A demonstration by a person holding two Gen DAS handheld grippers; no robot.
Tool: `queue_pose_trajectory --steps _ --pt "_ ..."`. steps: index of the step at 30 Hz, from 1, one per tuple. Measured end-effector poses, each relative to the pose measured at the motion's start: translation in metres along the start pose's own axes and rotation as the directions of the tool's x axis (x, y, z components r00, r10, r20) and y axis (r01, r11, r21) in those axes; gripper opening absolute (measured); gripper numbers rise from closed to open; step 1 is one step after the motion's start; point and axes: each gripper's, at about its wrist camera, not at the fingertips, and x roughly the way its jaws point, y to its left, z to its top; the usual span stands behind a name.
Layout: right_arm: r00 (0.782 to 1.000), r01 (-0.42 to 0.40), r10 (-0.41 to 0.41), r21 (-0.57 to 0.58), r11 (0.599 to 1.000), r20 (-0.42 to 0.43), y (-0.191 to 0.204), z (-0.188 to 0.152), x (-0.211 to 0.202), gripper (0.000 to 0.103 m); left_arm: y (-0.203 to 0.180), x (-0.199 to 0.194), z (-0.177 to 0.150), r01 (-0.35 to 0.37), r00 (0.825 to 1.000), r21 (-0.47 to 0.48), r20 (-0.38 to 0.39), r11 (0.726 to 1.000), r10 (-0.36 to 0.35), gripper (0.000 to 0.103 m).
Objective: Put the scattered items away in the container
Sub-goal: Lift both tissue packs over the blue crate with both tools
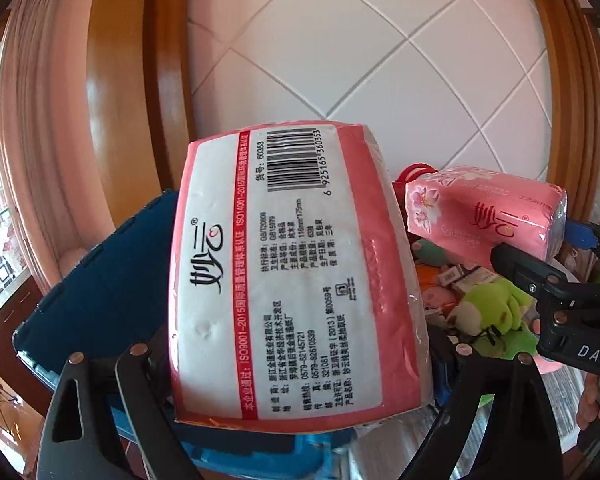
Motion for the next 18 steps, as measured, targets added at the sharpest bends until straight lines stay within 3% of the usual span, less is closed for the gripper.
queue_pose_trajectory --steps 6,12,16,18 --pt "1.0 -0.008 0.007 -0.025 1.0 -0.014 0.078 0.056 0.055 0.086 0.091 0.045 0.031 -0.004 0.999 0.004 -0.043 1.0 0.004 0.092" --pt "0.995 -0.052 0.055 0.039 0.998 -0.08 0.144 0.111 0.121 0.086 0.175 0.098 0.065 0.011 0.994 0.02 -0.109 1.0 -0.009 0.092" --pt "0.981 -0.045 0.06 0.082 0.996 -0.184 0.175 0.133 0.18 0.086 0.21 0.157 0.079 0.024 0.97 0.049 -0.241 0.999 -0.011 0.092" --pt "0.968 -0.012 0.029 0.068 0.998 -0.249 0.191 0.133 0.215 0.086 0.224 0.197 0.074 0.043 0.939 0.046 -0.342 0.998 -0.024 0.092"
